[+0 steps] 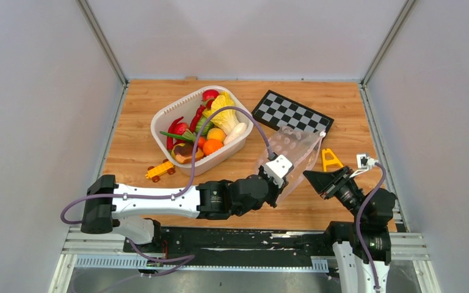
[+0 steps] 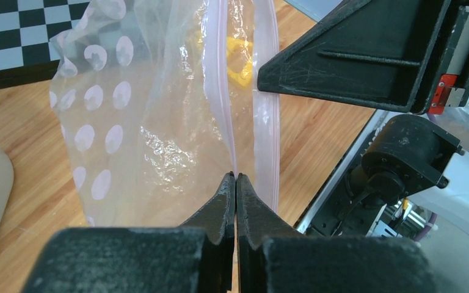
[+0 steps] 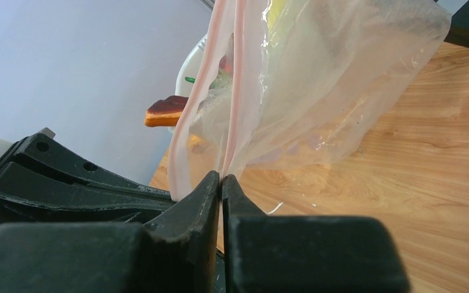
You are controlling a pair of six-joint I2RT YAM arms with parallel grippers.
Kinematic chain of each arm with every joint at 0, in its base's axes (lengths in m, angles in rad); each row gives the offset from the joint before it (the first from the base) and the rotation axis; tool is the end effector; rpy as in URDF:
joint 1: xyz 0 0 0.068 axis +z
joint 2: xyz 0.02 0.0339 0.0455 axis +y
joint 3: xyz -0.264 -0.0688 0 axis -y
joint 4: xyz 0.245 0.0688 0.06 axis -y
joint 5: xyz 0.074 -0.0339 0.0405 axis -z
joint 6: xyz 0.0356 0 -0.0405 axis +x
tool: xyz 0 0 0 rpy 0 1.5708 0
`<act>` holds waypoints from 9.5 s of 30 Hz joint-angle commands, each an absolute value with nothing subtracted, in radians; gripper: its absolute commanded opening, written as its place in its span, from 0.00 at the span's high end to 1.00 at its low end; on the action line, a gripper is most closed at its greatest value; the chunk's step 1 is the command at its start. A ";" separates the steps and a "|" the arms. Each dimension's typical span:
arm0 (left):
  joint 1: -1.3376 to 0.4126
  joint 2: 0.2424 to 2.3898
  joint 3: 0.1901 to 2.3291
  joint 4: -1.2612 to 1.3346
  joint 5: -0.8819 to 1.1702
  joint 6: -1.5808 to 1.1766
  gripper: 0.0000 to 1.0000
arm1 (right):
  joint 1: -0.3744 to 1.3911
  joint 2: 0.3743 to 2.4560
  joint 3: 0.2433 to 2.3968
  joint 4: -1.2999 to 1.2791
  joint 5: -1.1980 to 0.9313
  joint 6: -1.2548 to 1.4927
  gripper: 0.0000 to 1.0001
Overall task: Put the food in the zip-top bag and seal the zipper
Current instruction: Open the zipper of the food storage bag at the center of the board, then pick up the fake food from the bin, then place the fake food in the zipper food storage bag.
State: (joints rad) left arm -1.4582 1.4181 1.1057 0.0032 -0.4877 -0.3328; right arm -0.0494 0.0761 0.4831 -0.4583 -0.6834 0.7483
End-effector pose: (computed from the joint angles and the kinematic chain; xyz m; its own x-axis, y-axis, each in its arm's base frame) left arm 0.0539 -0.3279 0.3241 -0.3027 0.1085 -0.9469 0.7711 0.6118 -0.1764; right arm 0.0605 0.0195 0.2804 -0.4400 0.5500 -0.7099 -0.3987 0.5887 0.7032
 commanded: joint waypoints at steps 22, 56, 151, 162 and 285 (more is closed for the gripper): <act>-1.438 1.421 1.176 0.094 -0.594 -0.242 0.46 | -0.054 0.440 0.957 -0.848 -0.652 0.396 1.00; -1.264 1.183 0.808 0.116 -0.454 -0.437 0.80 | 0.552 0.870 1.004 -0.671 -0.239 0.439 1.00; -0.857 0.683 0.720 -0.517 -0.758 -0.770 0.01 | 1.099 0.703 0.696 -0.342 0.517 0.652 1.00; -0.741 0.715 0.681 -0.406 -0.640 -0.775 0.16 | 1.100 0.667 0.683 -0.363 0.527 0.649 1.00; -0.742 0.611 0.866 -0.409 0.419 -0.227 1.00 | 1.098 0.834 0.668 -0.204 0.362 0.641 1.00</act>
